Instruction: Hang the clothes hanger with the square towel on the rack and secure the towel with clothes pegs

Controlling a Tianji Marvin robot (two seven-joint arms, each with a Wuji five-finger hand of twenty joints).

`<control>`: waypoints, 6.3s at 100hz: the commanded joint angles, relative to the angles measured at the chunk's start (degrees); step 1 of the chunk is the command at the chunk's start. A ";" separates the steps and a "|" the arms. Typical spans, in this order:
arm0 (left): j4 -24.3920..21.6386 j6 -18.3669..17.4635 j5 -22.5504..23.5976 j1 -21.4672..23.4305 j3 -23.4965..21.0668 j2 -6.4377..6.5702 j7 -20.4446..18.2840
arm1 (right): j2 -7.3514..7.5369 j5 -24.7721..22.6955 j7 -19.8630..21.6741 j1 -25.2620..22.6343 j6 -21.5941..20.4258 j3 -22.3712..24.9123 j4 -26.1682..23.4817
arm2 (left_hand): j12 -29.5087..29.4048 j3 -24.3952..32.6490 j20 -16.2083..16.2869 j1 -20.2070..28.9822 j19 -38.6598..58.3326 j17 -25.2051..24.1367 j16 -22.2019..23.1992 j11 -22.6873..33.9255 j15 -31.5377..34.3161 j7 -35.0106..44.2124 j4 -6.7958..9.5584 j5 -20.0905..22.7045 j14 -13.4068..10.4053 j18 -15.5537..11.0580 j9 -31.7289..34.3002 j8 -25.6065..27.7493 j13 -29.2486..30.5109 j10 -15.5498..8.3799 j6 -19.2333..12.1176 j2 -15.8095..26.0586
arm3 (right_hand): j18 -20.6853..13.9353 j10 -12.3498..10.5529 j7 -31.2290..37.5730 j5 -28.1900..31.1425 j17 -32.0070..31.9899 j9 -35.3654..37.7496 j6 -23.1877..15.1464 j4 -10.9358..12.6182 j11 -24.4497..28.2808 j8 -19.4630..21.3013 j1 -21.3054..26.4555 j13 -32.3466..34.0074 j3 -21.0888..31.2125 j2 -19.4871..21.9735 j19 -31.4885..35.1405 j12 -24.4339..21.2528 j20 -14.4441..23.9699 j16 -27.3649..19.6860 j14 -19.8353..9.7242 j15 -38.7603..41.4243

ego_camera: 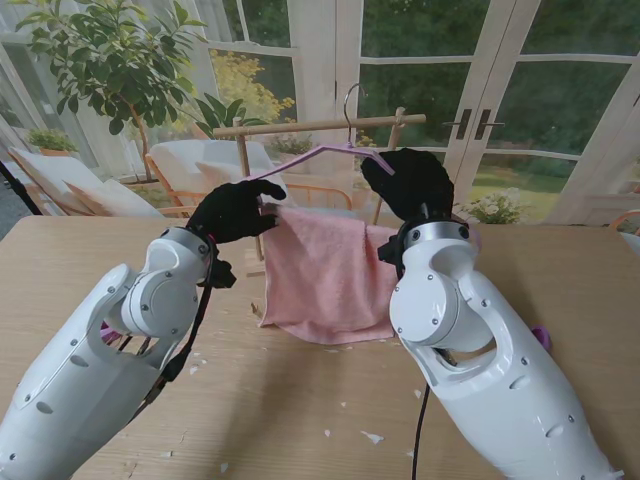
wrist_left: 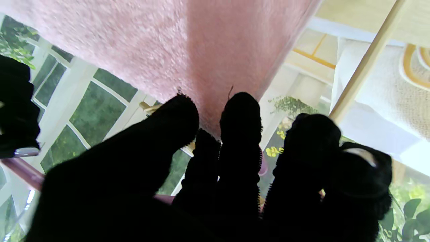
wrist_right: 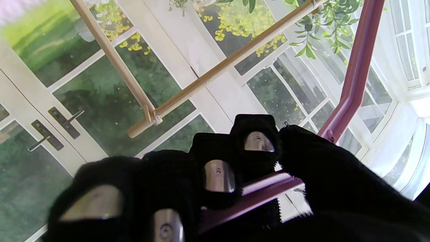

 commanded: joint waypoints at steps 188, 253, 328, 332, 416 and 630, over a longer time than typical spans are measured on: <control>-3.23 1.96 -7.95 -2.32 1.41 -1.15 2.11 | 1.36 4.44 9.21 -0.07 -5.81 -3.34 -0.87 | 17.23 -12.12 7.92 7.10 -9.72 -18.73 11.28 15.22 2.37 42.61 -3.53 0.12 -1.01 -3.09 -10.04 35.62 -16.78 2.27 3.92 4.34 | -16.04 0.35 -1.57 1.55 3.40 2.56 -0.99 2.99 0.11 1.26 -1.66 1.23 -0.51 3.00 11.29 0.25 52.10 0.29 -0.06 6.40; -3.53 8.07 -9.11 -6.48 2.14 -1.92 2.77 | 1.38 -6.39 1.63 -1.68 -11.44 -1.92 -1.49 | 24.22 -22.31 16.00 4.93 14.56 11.06 13.65 24.30 24.11 36.18 -1.00 12.97 -2.55 0.30 2.60 38.52 2.74 4.29 7.74 20.50 | 8.70 10.56 -54.68 -36.19 -56.03 -44.10 13.95 -4.88 -48.73 -40.94 -4.11 -51.28 -6.88 -8.19 -48.93 -45.74 25.31 -36.40 9.58 -66.64; -8.15 14.93 -10.88 -9.06 1.14 -2.84 4.44 | 3.03 -12.35 -4.89 -21.83 -25.10 6.13 -2.88 | 25.66 -23.52 9.28 5.61 21.37 19.25 12.18 24.48 27.52 35.71 1.41 15.34 -2.94 0.30 7.65 41.53 9.04 4.13 10.25 22.93 | 10.74 9.72 -47.18 -31.56 -53.33 -40.72 10.87 -4.09 -43.61 -40.99 0.31 -47.94 2.99 -10.44 -47.04 -43.43 28.52 -34.47 10.96 -58.97; -8.60 15.26 -10.98 -9.05 1.09 -2.85 4.41 | 3.16 -12.36 -4.32 -22.01 -25.07 6.11 -1.93 | 25.67 -23.61 9.20 5.71 21.56 19.24 12.12 24.49 27.57 35.71 1.43 15.38 -3.02 0.30 7.74 41.58 9.20 4.11 10.25 22.95 | 10.75 9.63 -47.07 -31.62 -53.38 -40.79 10.86 -4.10 -43.72 -40.83 0.23 -48.01 3.18 -10.32 -47.03 -43.39 28.36 -34.48 10.91 -59.03; -11.11 14.85 -13.16 -8.44 -0.16 -2.29 2.12 | 0.45 0.42 -5.58 -13.66 -16.94 3.23 8.73 | 26.02 -22.47 8.29 4.53 22.32 19.12 11.80 24.32 27.74 35.09 1.52 16.69 -2.99 0.30 8.44 42.14 9.69 4.37 9.92 22.14 | 8.06 8.55 -42.79 -37.48 -57.89 -51.76 8.78 -5.46 -38.67 -35.18 1.08 -54.84 3.36 -10.73 -52.20 -44.15 27.52 -34.67 8.97 -60.43; -11.45 14.59 -17.89 -6.17 -5.14 -1.25 -1.55 | -0.03 2.65 -5.59 -13.48 -14.45 5.34 5.81 | 26.74 -20.30 8.69 3.53 22.52 19.02 11.93 23.80 27.98 34.24 1.43 18.39 -2.67 0.30 9.72 42.47 10.07 5.14 10.46 20.91 | 10.14 9.75 -44.33 -32.18 -52.26 -37.93 12.20 -6.28 -40.55 -39.50 -3.20 -44.37 2.75 -12.07 -42.47 -42.46 22.70 -33.90 11.00 -56.69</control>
